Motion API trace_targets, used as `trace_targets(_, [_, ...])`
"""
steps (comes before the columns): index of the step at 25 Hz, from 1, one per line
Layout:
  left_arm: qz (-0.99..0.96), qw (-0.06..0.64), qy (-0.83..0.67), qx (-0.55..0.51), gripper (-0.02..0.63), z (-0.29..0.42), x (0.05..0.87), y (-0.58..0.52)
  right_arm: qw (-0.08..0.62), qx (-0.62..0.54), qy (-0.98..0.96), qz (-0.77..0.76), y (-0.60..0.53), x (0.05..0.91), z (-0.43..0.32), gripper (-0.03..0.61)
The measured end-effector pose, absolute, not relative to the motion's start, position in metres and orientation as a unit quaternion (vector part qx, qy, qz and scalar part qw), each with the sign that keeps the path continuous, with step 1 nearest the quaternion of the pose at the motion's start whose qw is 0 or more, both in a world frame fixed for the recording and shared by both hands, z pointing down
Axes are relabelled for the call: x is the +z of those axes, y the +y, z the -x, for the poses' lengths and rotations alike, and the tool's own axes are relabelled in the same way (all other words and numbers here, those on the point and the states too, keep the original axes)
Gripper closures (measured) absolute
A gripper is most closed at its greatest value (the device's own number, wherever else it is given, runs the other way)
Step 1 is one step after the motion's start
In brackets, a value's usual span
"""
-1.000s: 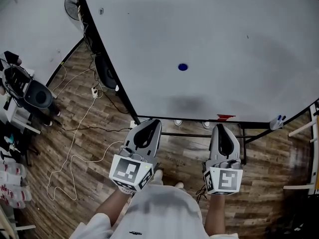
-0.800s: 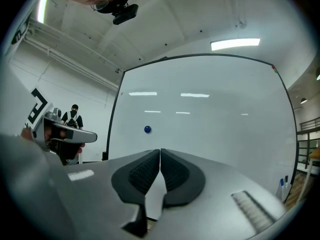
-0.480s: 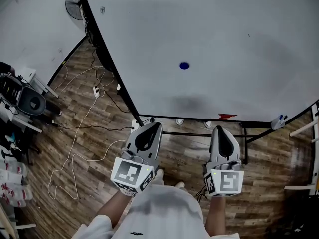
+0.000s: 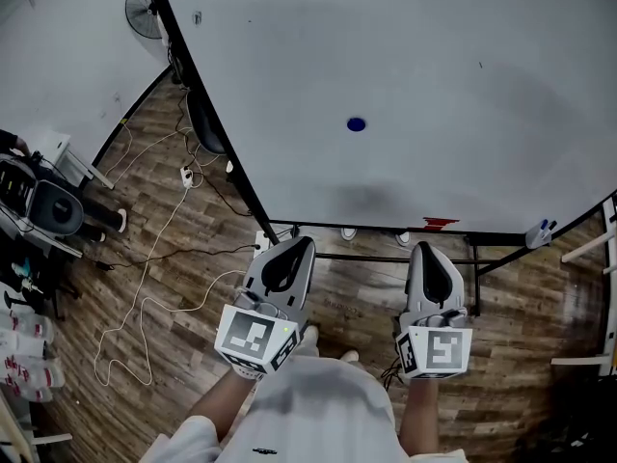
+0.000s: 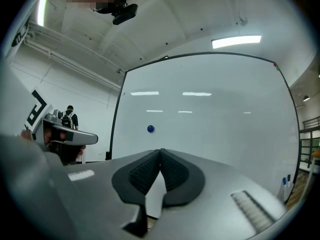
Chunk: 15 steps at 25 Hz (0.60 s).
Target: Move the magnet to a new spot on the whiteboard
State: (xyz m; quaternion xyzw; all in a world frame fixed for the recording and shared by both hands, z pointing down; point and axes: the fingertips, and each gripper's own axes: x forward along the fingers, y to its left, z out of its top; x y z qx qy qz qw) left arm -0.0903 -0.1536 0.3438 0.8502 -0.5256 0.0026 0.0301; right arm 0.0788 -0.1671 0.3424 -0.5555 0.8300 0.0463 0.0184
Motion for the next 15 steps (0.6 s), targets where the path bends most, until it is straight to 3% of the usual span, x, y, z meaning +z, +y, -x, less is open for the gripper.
trace_targets(15, [-0.850, 0.037, -0.526, 0.008, 0.607, 0.0876, 0.3471, -0.1609, 0.032, 0.046, 0.820, 0.570, -0.1697, 0.3399, -0.0880, 0.568])
